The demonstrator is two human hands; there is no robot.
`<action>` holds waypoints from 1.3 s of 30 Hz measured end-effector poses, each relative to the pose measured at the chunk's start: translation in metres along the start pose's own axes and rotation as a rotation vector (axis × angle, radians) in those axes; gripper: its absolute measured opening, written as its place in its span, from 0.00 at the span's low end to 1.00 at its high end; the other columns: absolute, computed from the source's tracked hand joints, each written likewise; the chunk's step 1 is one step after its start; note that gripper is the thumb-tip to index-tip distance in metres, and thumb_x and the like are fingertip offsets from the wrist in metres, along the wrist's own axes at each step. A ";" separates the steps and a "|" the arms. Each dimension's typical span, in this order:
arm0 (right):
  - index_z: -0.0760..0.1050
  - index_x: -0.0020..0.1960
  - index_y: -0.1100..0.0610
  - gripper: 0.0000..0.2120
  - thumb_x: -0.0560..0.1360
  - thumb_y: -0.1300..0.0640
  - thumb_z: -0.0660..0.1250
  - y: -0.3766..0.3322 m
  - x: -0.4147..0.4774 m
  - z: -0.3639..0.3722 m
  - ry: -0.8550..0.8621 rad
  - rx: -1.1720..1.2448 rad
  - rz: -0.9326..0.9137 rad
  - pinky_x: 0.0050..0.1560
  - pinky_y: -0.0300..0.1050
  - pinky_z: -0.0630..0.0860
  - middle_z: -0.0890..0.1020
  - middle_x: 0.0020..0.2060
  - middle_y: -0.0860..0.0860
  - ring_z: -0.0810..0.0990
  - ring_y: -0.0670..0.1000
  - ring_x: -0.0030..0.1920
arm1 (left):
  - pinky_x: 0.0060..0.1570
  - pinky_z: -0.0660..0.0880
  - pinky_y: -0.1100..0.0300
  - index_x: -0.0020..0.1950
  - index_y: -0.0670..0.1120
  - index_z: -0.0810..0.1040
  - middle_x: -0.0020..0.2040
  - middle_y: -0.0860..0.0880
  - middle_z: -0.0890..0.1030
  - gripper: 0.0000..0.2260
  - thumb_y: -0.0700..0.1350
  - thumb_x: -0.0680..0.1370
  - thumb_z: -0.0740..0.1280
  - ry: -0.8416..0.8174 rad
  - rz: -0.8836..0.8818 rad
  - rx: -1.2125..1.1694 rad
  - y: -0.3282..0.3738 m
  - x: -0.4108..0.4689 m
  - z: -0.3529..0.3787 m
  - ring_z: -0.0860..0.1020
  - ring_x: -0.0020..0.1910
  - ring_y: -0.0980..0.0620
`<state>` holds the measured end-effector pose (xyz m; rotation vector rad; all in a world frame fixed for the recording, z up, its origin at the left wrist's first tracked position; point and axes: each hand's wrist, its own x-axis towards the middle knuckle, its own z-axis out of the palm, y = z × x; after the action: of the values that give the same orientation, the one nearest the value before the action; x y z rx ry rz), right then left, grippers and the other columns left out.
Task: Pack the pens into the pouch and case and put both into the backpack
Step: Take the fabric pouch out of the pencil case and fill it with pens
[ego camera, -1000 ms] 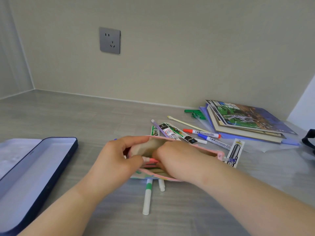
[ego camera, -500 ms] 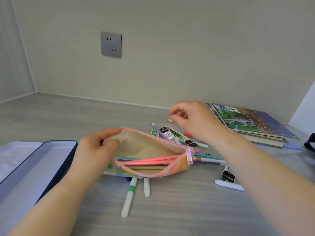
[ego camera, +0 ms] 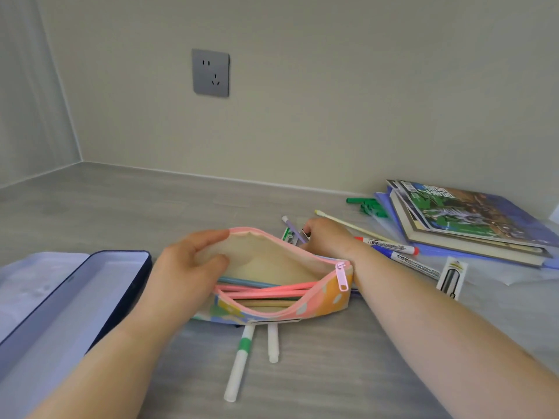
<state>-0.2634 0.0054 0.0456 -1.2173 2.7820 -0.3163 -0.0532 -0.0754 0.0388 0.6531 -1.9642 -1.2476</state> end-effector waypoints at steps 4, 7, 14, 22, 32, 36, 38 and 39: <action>0.74 0.42 0.60 0.03 0.71 0.64 0.61 0.003 0.006 0.003 0.023 -0.001 0.009 0.28 0.39 0.60 0.74 0.38 0.56 0.71 0.55 0.40 | 0.16 0.62 0.75 0.44 0.60 0.75 0.17 0.64 0.73 0.16 0.37 0.71 0.64 -0.001 -0.007 -0.011 -0.002 0.001 0.000 0.67 0.15 0.61; 0.78 0.49 0.64 0.11 0.70 0.67 0.60 0.014 0.011 -0.006 0.110 0.317 0.031 0.33 0.40 0.65 0.77 0.39 0.60 0.73 0.54 0.38 | 0.21 0.65 0.77 0.40 0.63 0.73 0.24 0.63 0.78 0.18 0.37 0.71 0.64 0.015 -0.012 -0.020 -0.003 0.002 0.000 0.71 0.21 0.66; 0.76 0.54 0.60 0.12 0.75 0.65 0.57 0.088 0.020 -0.032 0.236 0.161 0.234 0.49 0.47 0.72 0.80 0.53 0.59 0.77 0.58 0.51 | 0.26 0.65 0.81 0.41 0.61 0.73 0.42 0.65 0.75 0.17 0.36 0.72 0.64 0.009 0.029 -0.007 -0.003 0.004 0.006 0.72 0.25 0.71; 0.74 0.53 0.62 0.10 0.74 0.62 0.59 0.105 0.033 -0.019 0.027 0.004 0.339 0.43 0.46 0.70 0.74 0.37 0.55 0.74 0.55 0.42 | 0.26 0.65 0.80 0.39 0.63 0.74 0.40 0.64 0.76 0.19 0.36 0.71 0.65 0.003 0.046 0.008 -0.007 0.006 0.007 0.73 0.26 0.71; 0.74 0.50 0.59 0.08 0.73 0.61 0.60 0.100 0.027 -0.016 0.222 0.008 0.273 0.35 0.41 0.66 0.72 0.34 0.51 0.73 0.55 0.40 | 0.25 0.67 0.79 0.40 0.65 0.74 0.33 0.71 0.79 0.20 0.36 0.71 0.65 -0.033 0.053 -0.004 -0.013 0.003 0.004 0.74 0.27 0.67; 0.73 0.50 0.59 0.07 0.76 0.59 0.58 0.094 0.020 -0.032 0.445 0.156 0.209 0.37 0.43 0.64 0.72 0.36 0.54 0.71 0.56 0.37 | 0.26 0.66 0.81 0.41 0.64 0.73 0.42 0.65 0.76 0.20 0.35 0.71 0.65 -0.026 0.072 -0.013 -0.008 0.001 0.005 0.73 0.25 0.70; 0.71 0.45 0.59 0.07 0.77 0.57 0.57 0.090 0.013 -0.042 0.574 0.255 0.177 0.34 0.43 0.62 0.69 0.29 0.53 0.69 0.55 0.34 | 0.27 0.66 0.81 0.42 0.61 0.74 0.43 0.62 0.76 0.18 0.35 0.72 0.65 -0.034 0.070 -0.005 -0.006 0.000 0.005 0.74 0.26 0.68; 0.68 0.40 0.59 0.10 0.78 0.56 0.56 0.086 0.007 -0.047 0.649 0.340 0.166 0.34 0.43 0.60 0.66 0.28 0.51 0.68 0.55 0.34 | 0.28 0.65 0.82 0.44 0.60 0.75 0.44 0.60 0.76 0.17 0.36 0.72 0.65 -0.035 0.067 0.001 -0.006 0.000 0.005 0.75 0.29 0.66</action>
<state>-0.3372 0.0642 0.0726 -0.9089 3.1031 -1.3110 -0.0569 -0.0749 0.0319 0.5645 -1.9995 -1.2250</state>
